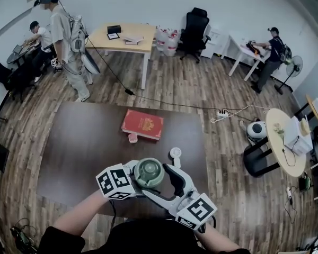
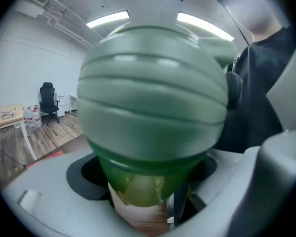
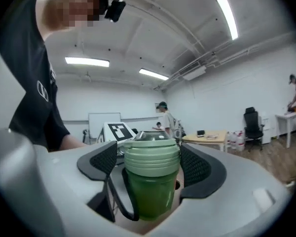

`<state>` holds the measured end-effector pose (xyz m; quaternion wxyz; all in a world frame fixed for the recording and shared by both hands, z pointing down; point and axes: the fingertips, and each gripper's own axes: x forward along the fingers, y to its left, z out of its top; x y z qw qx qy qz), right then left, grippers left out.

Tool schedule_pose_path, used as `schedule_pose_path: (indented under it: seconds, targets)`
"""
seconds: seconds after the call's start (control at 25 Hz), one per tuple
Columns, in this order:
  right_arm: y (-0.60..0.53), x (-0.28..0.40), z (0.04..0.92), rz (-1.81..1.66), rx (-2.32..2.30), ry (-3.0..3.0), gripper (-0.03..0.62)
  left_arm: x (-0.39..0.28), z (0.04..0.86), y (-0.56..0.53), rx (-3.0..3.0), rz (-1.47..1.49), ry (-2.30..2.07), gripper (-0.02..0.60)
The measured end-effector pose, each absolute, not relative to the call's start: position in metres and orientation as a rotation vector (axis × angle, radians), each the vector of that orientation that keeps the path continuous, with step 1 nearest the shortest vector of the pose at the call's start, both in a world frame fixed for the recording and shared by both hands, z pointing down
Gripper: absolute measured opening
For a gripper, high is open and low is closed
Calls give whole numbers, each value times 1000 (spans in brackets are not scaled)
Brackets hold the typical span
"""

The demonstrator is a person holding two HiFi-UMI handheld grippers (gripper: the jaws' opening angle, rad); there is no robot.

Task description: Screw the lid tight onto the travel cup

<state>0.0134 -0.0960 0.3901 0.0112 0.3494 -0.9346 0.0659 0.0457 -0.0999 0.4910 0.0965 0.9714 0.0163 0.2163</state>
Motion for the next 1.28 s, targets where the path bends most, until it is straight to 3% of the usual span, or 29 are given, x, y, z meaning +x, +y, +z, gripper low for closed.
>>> schedule_pose_path:
  seconds: [0.4, 0.52, 0.8, 0.92, 1.12, 1.28]
  targets:
    - [-81, 29, 392, 120, 78, -2992, 402, 59, 481, -64, 2883, 699, 234, 413]
    - [-89, 27, 387, 147, 187, -3014, 397, 58, 480, -76, 2884, 685, 144, 412]
    - [-102, 23, 397, 221, 1244, -2747, 393, 51, 491, -100, 2872, 714, -72, 411]
    - [-98, 25, 398, 207, 1429, -2632, 394, 56, 491, -96, 2866, 701, -67, 413]
    - [-92, 31, 382, 186, 1167, -2814, 400, 57, 480, -94, 2868, 649, -28, 413]
    - [-79, 45, 374, 164, 627, -3036, 400, 58, 476, -84, 2885, 669, 40, 413]
